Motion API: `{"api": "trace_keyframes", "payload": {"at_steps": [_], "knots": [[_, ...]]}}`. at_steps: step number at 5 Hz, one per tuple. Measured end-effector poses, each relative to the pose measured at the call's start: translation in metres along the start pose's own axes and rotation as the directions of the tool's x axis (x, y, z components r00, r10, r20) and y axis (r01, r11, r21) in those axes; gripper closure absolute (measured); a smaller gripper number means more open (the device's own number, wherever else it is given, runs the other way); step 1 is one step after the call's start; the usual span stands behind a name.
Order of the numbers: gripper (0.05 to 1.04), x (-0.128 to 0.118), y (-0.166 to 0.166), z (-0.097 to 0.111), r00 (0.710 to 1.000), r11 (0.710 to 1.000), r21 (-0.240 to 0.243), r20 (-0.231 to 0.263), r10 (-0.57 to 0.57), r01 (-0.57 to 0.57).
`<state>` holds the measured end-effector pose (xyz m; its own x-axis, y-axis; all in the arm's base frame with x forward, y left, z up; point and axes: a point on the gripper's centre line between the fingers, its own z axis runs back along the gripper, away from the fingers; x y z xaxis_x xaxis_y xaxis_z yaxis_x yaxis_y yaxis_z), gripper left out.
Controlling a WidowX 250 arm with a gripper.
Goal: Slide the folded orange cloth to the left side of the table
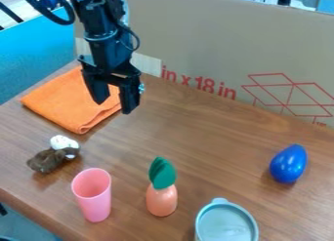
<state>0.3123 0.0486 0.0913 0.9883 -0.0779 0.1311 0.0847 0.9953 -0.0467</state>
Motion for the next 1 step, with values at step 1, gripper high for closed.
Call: {"api": "trace_keyframes", "payload": {"at_steps": [1], "knots": [[0.083, 0.0, 0.0003, 0.0, 1.0, 1.0, -0.001, 0.0, 0.002, -0.002]]}}
